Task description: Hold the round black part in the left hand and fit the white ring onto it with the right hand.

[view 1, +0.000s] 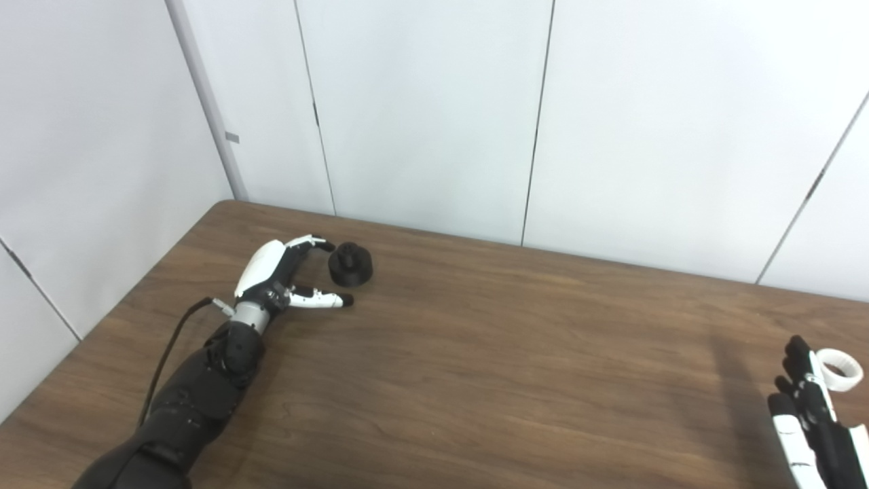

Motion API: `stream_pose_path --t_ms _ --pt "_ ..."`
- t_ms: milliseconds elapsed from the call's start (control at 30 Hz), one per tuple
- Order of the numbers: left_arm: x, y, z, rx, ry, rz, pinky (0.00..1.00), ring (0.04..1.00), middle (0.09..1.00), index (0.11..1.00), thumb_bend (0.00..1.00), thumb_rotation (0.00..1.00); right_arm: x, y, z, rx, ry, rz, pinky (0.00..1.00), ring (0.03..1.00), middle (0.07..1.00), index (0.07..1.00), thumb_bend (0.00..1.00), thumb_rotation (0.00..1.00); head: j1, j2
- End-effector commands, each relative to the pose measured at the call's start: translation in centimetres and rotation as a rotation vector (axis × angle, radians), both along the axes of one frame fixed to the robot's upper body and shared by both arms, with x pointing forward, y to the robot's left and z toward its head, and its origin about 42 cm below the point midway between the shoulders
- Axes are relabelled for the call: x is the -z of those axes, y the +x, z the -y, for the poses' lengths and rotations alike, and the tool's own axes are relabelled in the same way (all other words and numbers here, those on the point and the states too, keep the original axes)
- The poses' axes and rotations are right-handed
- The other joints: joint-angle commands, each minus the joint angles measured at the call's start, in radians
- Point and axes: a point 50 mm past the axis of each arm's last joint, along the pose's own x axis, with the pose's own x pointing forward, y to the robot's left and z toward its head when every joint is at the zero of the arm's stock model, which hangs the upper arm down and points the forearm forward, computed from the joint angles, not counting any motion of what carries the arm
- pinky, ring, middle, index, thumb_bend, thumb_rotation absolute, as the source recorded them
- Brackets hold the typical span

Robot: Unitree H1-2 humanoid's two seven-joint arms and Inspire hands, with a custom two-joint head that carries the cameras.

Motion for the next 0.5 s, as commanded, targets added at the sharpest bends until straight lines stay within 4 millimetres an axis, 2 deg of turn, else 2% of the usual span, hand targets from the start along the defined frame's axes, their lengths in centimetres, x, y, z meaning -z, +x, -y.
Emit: stream_pose_path --t_ms 0,467 --pt "0.66 0.35 0.52 0.025 0.014 -0.080 0.94 0.948 0.908 0.775 0.97 0.20 1.95 -1.57 -0.47 0.016 0.023 -0.066 0.98 1.000 0.998 0.982 0.37 0.86 0.000 0.001" --pt "0.25 1.32 0.66 0.034 0.048 -0.114 0.93 0.947 0.907 0.774 0.96 0.22 1.49 -1.96 -0.55 0.019 0.028 -0.054 0.98 1.000 0.995 0.979 0.38 0.85 -0.004 0.013"
